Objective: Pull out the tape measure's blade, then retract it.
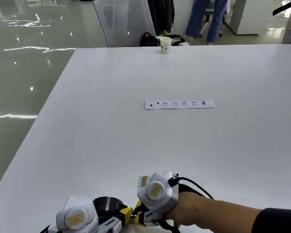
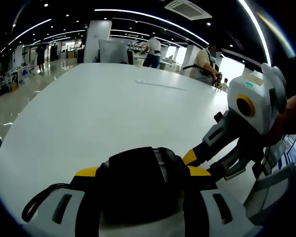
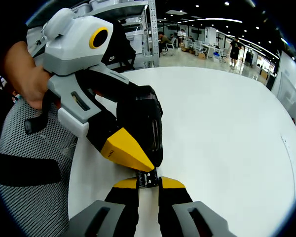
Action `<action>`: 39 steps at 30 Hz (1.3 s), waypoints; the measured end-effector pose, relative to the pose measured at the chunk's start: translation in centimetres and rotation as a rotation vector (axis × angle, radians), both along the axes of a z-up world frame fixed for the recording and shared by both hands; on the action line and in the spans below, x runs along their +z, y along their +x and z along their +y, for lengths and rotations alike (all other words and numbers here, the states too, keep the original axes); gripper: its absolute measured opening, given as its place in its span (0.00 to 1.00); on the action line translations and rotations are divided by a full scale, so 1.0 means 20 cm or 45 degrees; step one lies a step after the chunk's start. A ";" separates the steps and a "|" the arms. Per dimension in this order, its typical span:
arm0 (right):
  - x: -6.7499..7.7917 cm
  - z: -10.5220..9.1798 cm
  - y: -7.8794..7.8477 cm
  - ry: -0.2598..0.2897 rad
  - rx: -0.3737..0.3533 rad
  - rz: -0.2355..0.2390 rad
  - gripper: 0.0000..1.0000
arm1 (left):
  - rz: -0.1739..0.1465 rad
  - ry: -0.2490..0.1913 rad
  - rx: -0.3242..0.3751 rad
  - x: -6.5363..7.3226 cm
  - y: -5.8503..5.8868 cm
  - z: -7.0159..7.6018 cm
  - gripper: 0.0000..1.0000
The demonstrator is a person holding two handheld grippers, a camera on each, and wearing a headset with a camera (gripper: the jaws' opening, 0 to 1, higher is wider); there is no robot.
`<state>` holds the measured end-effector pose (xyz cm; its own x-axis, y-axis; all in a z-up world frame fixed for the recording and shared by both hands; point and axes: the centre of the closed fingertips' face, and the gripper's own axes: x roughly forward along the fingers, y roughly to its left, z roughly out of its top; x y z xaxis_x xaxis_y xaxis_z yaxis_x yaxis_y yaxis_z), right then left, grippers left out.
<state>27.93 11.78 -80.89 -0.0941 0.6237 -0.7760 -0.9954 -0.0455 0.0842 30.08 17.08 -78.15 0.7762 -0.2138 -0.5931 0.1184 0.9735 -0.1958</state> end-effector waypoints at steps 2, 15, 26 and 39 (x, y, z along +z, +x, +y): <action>0.00 0.01 0.00 0.004 0.001 -0.001 0.11 | 0.000 -0.001 0.002 0.00 0.00 0.00 0.62; 0.00 0.03 0.00 0.014 0.007 0.001 0.11 | -0.001 -0.002 0.005 0.00 0.00 0.00 0.63; 0.00 0.03 0.00 0.012 0.001 0.010 0.12 | -0.002 0.000 0.007 0.00 0.00 0.00 0.63; 0.00 0.04 -0.01 0.014 -0.001 -0.024 0.13 | 0.002 0.017 0.013 0.00 0.00 0.00 0.65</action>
<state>27.81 12.48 -80.88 -0.0792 0.6324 -0.7706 -0.9968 -0.0454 0.0652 30.05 17.01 -78.15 0.7775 -0.1981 -0.5969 0.1085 0.9771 -0.1829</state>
